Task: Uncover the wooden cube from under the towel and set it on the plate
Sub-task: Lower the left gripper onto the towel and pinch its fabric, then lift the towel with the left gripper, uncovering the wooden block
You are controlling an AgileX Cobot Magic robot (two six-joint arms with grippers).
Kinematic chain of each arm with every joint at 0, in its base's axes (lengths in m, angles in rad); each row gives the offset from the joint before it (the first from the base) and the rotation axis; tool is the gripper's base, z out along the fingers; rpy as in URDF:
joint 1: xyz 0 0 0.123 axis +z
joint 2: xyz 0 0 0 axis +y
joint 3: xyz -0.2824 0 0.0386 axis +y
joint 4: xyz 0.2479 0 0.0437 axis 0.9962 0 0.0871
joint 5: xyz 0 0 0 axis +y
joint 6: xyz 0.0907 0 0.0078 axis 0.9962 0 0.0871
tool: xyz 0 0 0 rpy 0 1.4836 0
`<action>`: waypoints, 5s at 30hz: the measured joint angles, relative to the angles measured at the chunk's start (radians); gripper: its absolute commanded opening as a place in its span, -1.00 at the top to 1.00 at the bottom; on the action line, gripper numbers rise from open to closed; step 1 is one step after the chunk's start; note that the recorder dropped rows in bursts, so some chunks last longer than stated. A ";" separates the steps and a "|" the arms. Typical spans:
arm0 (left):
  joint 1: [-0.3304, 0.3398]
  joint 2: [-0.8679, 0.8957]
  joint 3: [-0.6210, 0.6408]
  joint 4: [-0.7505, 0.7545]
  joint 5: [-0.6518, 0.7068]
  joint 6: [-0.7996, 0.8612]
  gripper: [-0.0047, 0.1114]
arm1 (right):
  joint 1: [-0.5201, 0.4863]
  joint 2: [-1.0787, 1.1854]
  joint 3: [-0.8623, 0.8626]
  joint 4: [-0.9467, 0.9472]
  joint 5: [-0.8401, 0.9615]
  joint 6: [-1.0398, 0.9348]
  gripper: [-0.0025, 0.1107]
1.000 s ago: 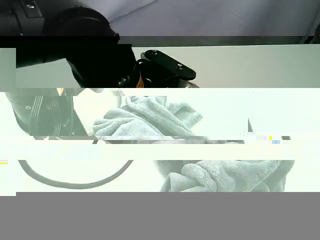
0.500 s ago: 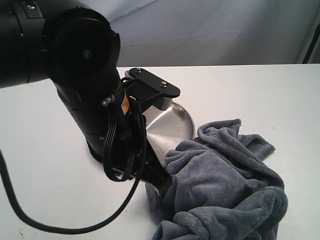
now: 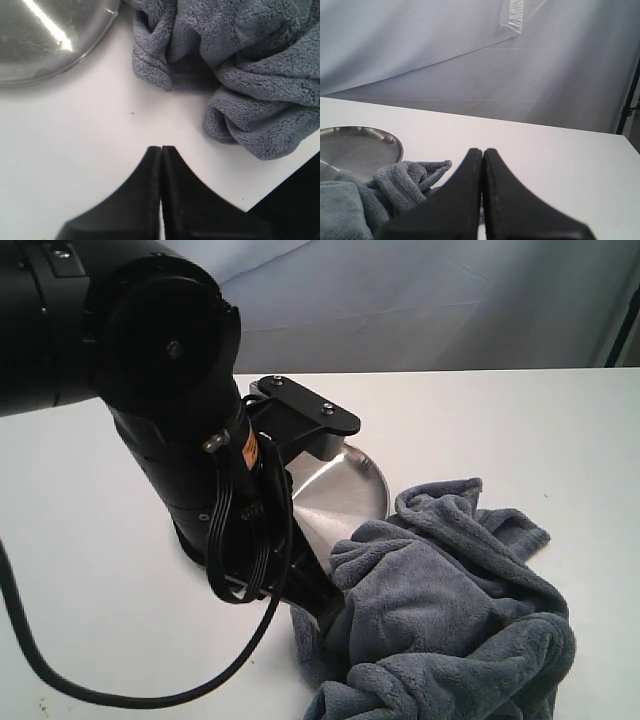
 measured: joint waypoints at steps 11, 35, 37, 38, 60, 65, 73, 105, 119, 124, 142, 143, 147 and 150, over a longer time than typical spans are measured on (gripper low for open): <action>-0.048 -0.002 0.065 -0.052 -0.111 0.013 0.92 | 0.000 0.000 0.000 0.000 0.000 0.000 0.96; -0.111 0.065 0.112 -0.048 -0.245 -0.067 0.09 | 0.000 0.000 0.000 0.000 0.000 0.000 0.96; -0.111 0.089 0.112 -0.048 -0.245 -0.068 0.04 | 0.000 0.000 0.000 0.000 0.000 0.000 0.96; -0.111 0.099 0.112 -0.053 -0.245 -0.068 0.01 | 0.000 0.000 0.000 0.000 0.000 0.000 0.96; -0.111 0.226 0.116 -0.191 -0.273 0.003 0.92 | 0.000 0.000 0.000 0.000 0.000 0.000 0.96; -0.111 0.228 0.090 -0.186 -0.253 0.003 0.92 | 0.000 0.000 0.000 0.000 0.000 0.000 0.96; -0.111 0.210 -0.007 -0.134 -0.173 0.003 0.92 | 0.000 0.000 0.000 0.000 0.000 0.000 0.96; -0.111 0.121 -0.443 0.406 -0.052 -0.047 0.92 | 0.000 0.000 0.000 0.000 0.000 0.000 0.96; -0.111 0.180 -0.447 0.546 -0.485 -0.029 0.92 | 0.000 0.000 0.000 0.000 0.000 0.000 0.96; -0.111 0.240 -0.447 0.601 -0.656 -0.004 0.92 | 0.000 0.000 0.000 0.000 0.000 0.000 0.96; -0.111 0.530 -0.554 0.692 -1.190 0.002 0.92 | 0.000 0.000 0.000 0.000 0.000 0.002 0.96; -0.111 0.554 -0.582 0.692 -1.194 0.002 0.92 | 0.000 0.000 0.000 0.000 0.000 0.002 0.96; -0.111 0.651 -0.693 0.688 -1.206 0.002 0.92 | 0.000 0.000 0.000 0.000 0.000 0.002 0.96; -0.111 0.711 -0.770 0.639 -1.206 0.002 0.92 | 0.000 0.000 0.000 0.000 0.000 0.002 0.96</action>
